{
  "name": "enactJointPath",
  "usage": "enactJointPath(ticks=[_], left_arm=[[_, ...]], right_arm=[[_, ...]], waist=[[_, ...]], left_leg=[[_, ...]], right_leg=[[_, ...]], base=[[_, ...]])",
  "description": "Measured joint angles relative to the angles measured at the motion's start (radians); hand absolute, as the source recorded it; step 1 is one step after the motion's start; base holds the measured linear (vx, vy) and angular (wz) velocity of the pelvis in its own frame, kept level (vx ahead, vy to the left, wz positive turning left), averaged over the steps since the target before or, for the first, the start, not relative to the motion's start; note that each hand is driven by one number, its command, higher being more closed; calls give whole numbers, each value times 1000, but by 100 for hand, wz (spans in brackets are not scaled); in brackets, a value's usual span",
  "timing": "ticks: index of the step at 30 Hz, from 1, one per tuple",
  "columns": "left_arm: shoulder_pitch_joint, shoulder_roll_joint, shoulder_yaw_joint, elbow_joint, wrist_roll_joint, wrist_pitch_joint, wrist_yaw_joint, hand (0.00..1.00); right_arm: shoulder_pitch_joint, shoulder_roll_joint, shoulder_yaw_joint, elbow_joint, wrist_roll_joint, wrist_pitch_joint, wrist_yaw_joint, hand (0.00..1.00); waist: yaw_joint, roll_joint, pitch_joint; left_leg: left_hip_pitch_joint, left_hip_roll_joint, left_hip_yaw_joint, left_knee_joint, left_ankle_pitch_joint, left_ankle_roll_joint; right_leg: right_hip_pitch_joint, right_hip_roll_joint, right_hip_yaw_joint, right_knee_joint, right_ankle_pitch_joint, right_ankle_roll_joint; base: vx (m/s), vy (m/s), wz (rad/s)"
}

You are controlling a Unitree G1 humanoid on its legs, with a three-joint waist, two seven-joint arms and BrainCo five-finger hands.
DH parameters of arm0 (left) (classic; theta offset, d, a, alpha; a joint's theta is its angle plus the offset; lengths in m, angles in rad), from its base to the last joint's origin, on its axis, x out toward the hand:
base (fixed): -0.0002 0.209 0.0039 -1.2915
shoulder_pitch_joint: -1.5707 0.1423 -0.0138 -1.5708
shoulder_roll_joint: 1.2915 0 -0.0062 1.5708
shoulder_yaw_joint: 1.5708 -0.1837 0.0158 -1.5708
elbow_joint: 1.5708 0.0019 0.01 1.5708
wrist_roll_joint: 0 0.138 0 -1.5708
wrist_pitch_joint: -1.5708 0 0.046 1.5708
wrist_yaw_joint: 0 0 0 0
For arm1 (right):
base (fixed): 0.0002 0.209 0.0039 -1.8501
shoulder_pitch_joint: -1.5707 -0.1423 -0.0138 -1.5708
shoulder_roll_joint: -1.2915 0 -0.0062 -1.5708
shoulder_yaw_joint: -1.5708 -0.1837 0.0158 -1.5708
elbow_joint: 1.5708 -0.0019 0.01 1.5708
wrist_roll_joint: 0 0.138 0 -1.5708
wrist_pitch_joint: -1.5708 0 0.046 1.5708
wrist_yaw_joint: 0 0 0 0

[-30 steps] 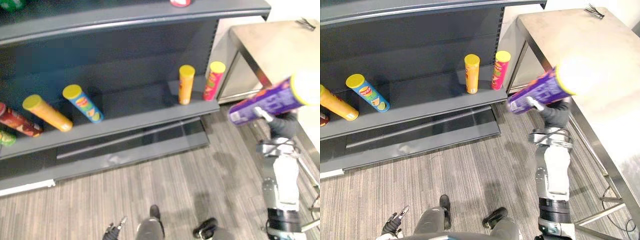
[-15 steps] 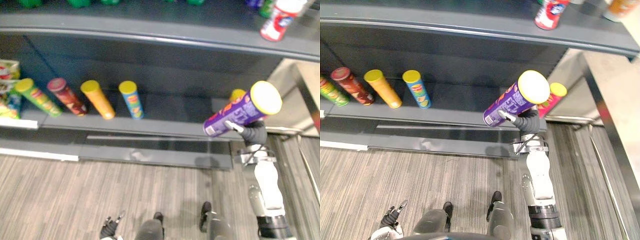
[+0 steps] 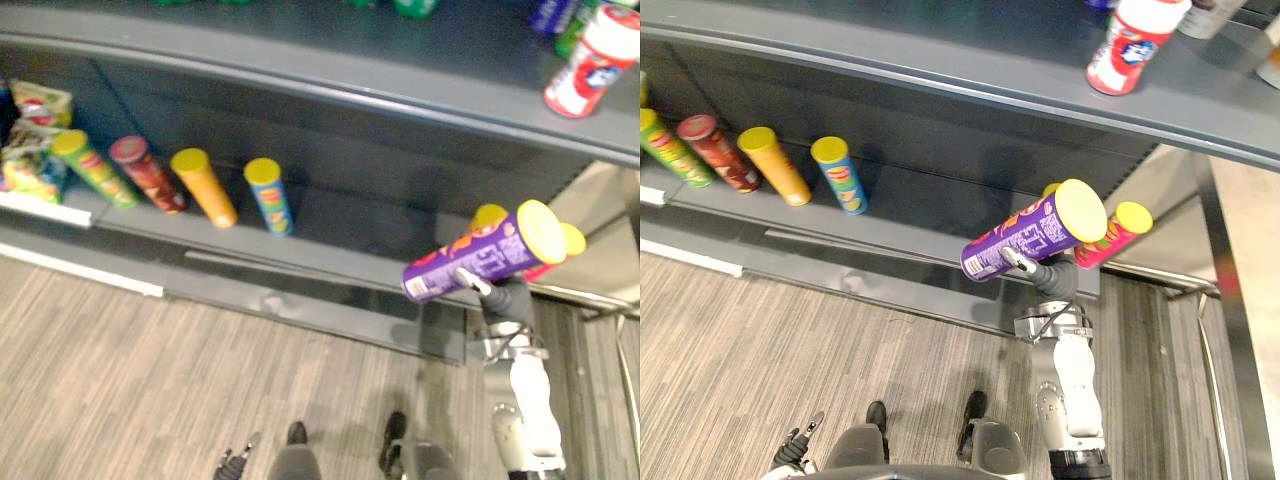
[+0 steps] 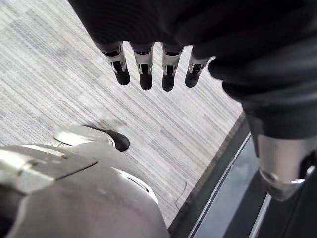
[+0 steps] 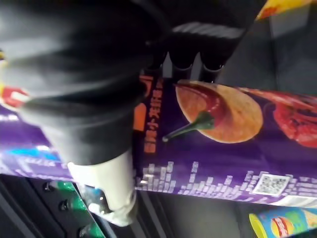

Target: Put the gum and the chips on the shelf.

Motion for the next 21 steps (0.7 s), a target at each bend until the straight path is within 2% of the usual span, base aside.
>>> enactJointPath(ticks=[5,12,17,21], left_arm=[[4,1,-7,7,5,1,13,0],[-33,12,-54,-1,8,-2,24,0],[-48,17,-106,-16,0,-9,31,0],[-59,9,-158,-55,-1,-14,34,0]], right_arm=[[-6,5,60,0,-5,0,0,100],[-41,-5,77,31,-22,0,-21,100],[-159,-9,116,147,-113,4,-59,100],[-266,-9,106,236,-198,6,-120,100]], waist=[[5,-2,-12],[4,1,-33],[10,8,-30],[35,29,-17]], left_leg=[[25,-16,22,-70,26,5],[31,-41,46,-118,54,14],[13,-49,5,-118,68,15],[-25,-54,-31,-114,80,17]], right_leg=[[17,1,11,-54,38,4],[17,-2,32,-124,89,14],[16,-10,-1,-125,90,15],[3,-19,-37,-118,89,14]], base=[[-46,32,-4],[6,32,-9],[6,0,21],[-46,3,31]])
